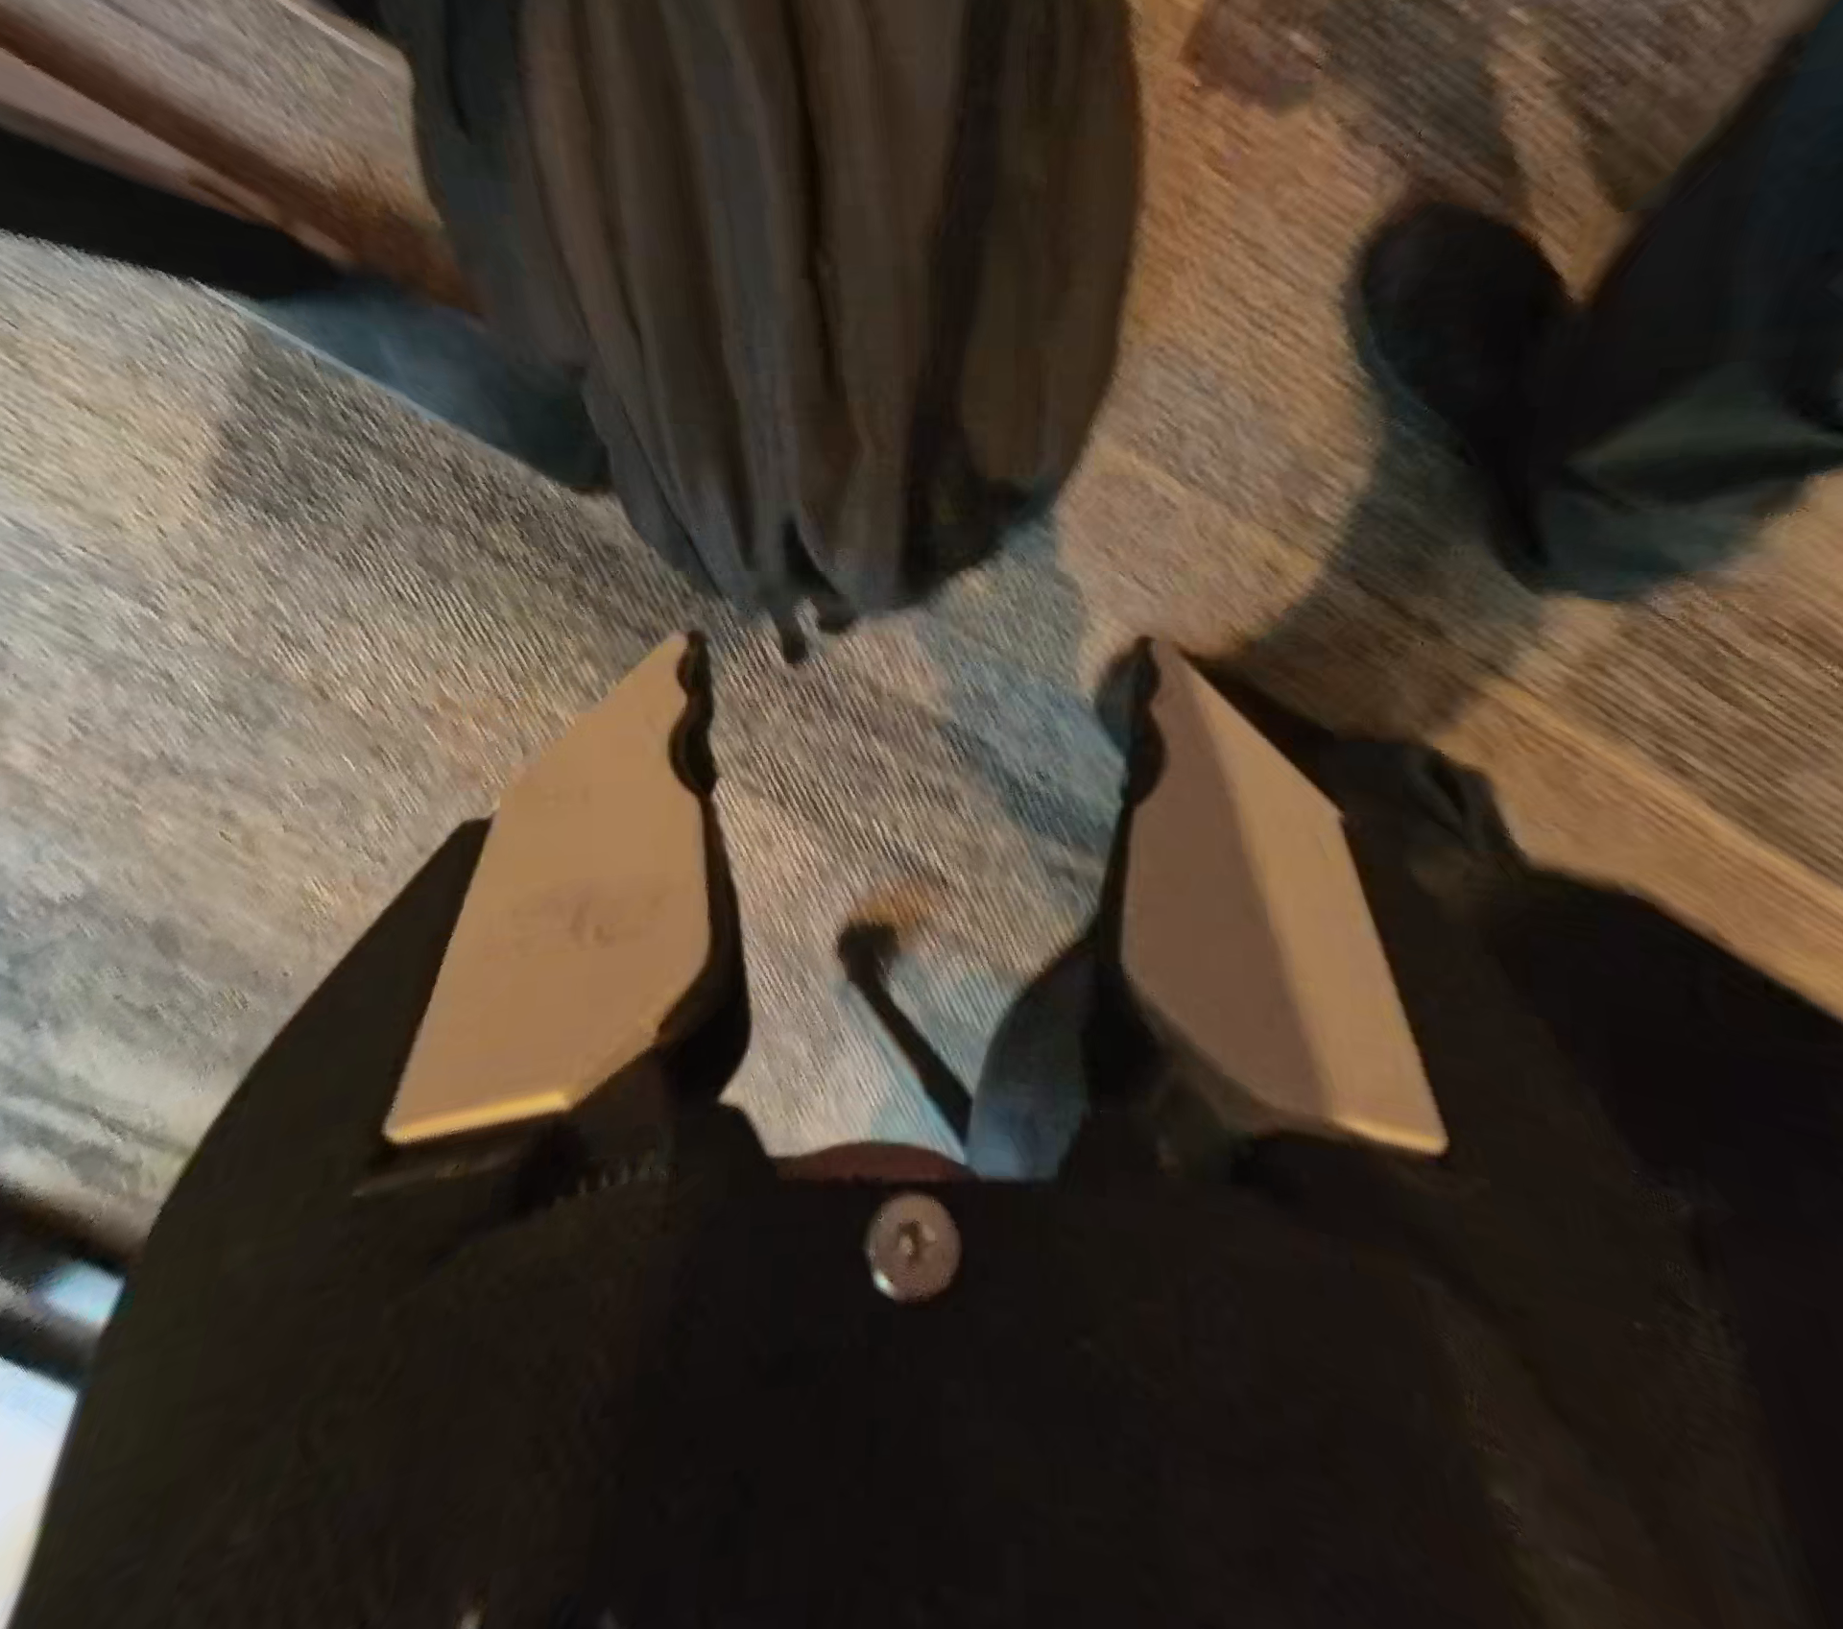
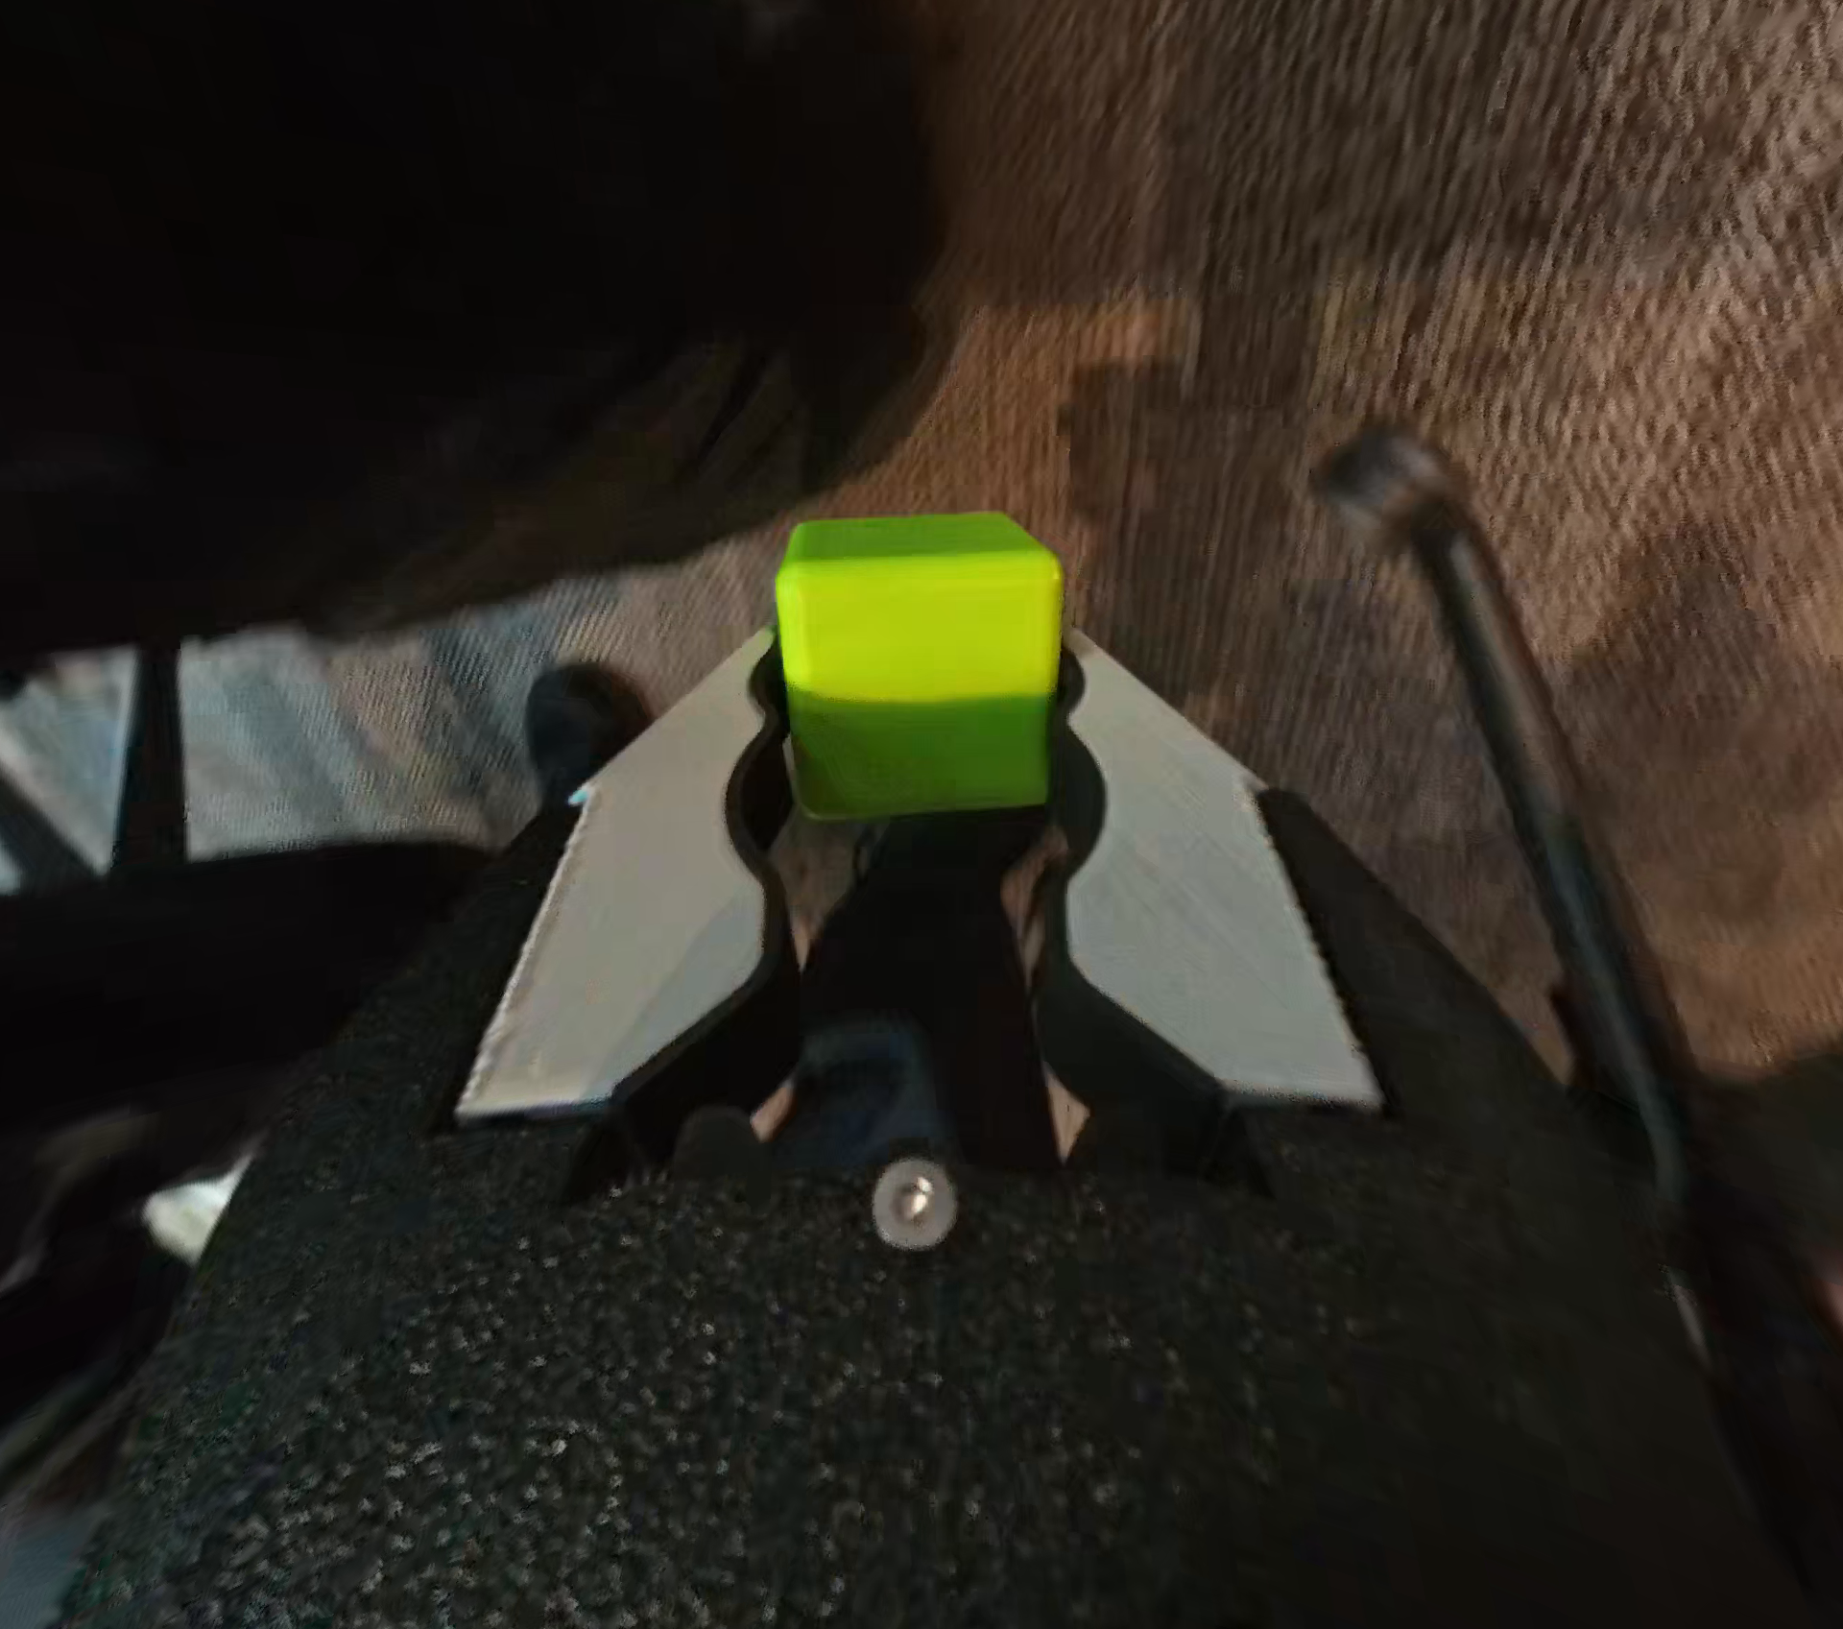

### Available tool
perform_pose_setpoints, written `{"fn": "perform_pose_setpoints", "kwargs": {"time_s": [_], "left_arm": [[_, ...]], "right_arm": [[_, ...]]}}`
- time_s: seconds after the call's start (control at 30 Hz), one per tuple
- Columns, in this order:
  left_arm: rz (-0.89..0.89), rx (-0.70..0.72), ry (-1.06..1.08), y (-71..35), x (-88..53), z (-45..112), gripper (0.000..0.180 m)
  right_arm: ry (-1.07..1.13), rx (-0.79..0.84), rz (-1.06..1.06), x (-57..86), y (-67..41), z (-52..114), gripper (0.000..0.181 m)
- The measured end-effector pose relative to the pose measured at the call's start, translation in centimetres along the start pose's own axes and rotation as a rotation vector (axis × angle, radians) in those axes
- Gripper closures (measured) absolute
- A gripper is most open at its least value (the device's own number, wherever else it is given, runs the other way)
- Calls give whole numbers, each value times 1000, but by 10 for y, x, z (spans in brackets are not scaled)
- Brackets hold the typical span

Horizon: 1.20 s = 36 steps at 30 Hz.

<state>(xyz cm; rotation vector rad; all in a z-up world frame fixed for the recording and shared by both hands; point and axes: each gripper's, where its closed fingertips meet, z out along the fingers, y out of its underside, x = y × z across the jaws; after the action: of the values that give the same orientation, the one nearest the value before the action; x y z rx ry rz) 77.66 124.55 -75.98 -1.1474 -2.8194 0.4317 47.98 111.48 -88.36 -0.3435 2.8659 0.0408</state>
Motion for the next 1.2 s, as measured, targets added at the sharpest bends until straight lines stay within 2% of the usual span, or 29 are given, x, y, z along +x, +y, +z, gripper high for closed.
{"fn": "perform_pose_setpoints", "kwargs": {"time_s": [0.1, 0.23, 0.37, 0.53, 0.67, 0.87, 1.2], "left_arm": [[-11, -86, 165, 16, 44, -94, 105], [56, -85, 355, 22, 102, -216, 106], [162, -23, 405, 23, 126, -265, 107], [95, 11, 391, -11, 128, -263, 109], [22, 72, 346, -74, 120, -261, 110], [-96, 43, 294, -137, 106, -258, 110], [-114, -24, 279, -179, 98, -251, 110]], "right_arm": [[-67, 25, -58, -59, 61, -124, 132], [-111, 176, -215, -121, 82, -325, 131], [46, 326, -358, -98, 31, -492, 132], [267, 412, -427, -30, -70, -622, 132], [335, 332, -468, 19, -134, -647, 131], [309, 240, -546, 50, -195, -617, 131], [174, 247, -519, 61, -220, -582, 129]]}}
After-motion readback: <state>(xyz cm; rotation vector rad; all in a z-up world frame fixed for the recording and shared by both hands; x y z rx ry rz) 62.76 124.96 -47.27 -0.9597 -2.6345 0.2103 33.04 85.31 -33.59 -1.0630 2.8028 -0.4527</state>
